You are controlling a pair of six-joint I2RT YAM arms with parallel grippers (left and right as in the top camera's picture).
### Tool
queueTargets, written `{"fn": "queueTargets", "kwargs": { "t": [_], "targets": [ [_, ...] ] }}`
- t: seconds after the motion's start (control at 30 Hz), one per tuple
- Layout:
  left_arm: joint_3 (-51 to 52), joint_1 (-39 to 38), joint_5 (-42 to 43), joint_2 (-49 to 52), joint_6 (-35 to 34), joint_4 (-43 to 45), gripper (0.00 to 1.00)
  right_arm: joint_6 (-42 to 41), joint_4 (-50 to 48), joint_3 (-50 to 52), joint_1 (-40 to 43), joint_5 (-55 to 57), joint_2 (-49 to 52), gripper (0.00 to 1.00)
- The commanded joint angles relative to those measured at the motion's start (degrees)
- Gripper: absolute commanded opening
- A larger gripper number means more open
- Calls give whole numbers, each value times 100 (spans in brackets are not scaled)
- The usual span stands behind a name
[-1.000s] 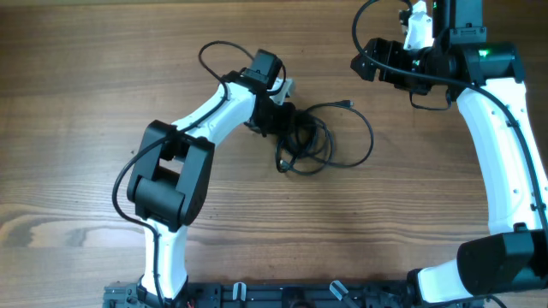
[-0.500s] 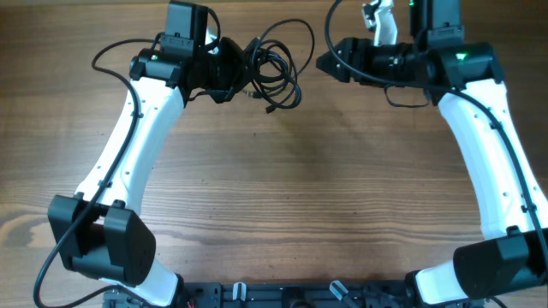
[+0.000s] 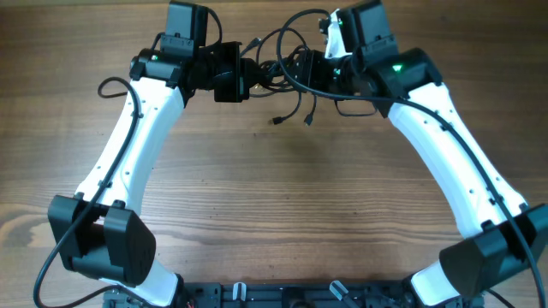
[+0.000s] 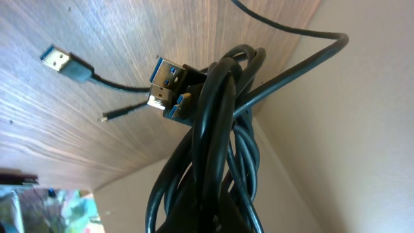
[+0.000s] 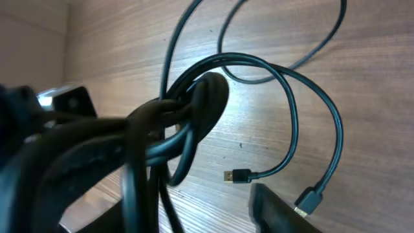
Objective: Untangle cables
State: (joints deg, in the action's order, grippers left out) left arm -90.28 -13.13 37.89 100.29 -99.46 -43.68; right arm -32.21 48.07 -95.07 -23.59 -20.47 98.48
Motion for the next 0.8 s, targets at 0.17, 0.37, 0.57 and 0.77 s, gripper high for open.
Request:
{"fn": "queueTargets", "kwargs": {
  "t": [0.17, 0.37, 0.57, 0.77],
  "targets": [
    [-50, 188, -299, -33, -522, -68, 4, 28, 402, -94, 284, 372, -96, 4],
    [-48, 549, -417, -33, -450, -382, 4, 682, 636, -94, 1921, -549, -1469, 4],
    [-48, 846, -566, -33, 205, -376, 4, 955, 1137, -94, 3477, -817, -1827, 4],
    [-48, 933, -890, -33, 2767, -304, 4, 1700, 1497, -92, 3335, -1784, -1707, 4]
  ]
}}
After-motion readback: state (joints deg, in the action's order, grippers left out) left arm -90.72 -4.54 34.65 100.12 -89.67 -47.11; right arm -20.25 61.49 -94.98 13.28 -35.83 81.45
